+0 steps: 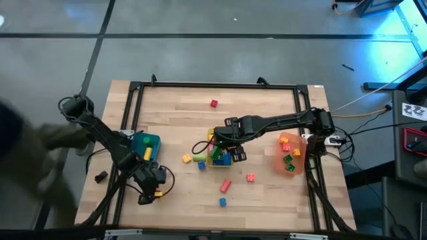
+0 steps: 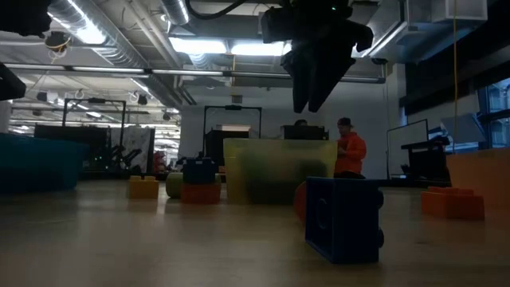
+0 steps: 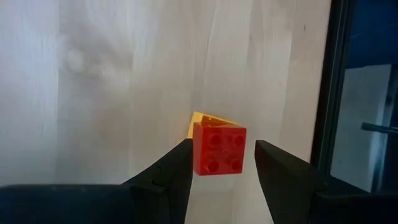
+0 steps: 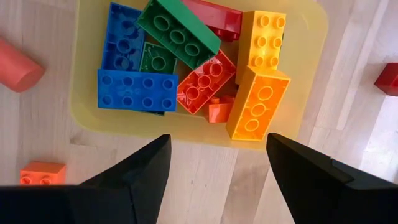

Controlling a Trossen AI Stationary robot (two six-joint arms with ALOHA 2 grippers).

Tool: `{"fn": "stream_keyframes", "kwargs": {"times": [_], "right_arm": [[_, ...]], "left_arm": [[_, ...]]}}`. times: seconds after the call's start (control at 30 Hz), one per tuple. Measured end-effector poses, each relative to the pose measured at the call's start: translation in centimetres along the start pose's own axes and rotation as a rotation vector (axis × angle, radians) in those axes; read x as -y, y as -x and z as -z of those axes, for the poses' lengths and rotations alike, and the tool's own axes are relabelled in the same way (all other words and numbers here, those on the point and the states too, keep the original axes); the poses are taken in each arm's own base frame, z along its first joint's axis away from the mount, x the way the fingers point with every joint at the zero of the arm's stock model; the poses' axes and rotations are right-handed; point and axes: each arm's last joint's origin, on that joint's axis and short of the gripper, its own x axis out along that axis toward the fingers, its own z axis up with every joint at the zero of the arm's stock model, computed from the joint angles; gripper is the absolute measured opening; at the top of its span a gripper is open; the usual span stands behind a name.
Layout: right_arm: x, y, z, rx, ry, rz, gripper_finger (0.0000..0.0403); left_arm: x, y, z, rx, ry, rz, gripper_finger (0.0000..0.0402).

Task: Sort blocks by size
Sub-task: Put the red 4 stud game piece into the orange bin

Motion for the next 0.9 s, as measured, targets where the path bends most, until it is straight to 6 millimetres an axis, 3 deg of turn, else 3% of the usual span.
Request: {"fn": "stream_keyframes", "kwargs": {"times": [0.33, 0.47, 0.63, 0.9], "right_arm": [[0.0, 0.0, 0.0, 0.001, 0.004, 0.000, 0.0266], [0.0, 0.0, 0.0, 0.001, 0.004, 0.000, 0.0266], [-0.1, 0.0, 0.1, -0.008, 0.006, -0.002, 0.0266], [-0.1, 0.0, 0.7, -0.068, 0.013, -0.011, 0.0266]], "left_arm": [[0.2, 0.0, -0.3, 0.025, -0.048, 0.024, 0.0157], [-0.3, 0.0, -0.8, 0.038, 0.030, 0.014, 0.0160], [-0.4, 0.1, -1.3, 0.053, 0.081, 0.035, 0.0191], [0.2, 0.0, -0.8, 0.037, -0.060, 0.064, 0.0243]]}}
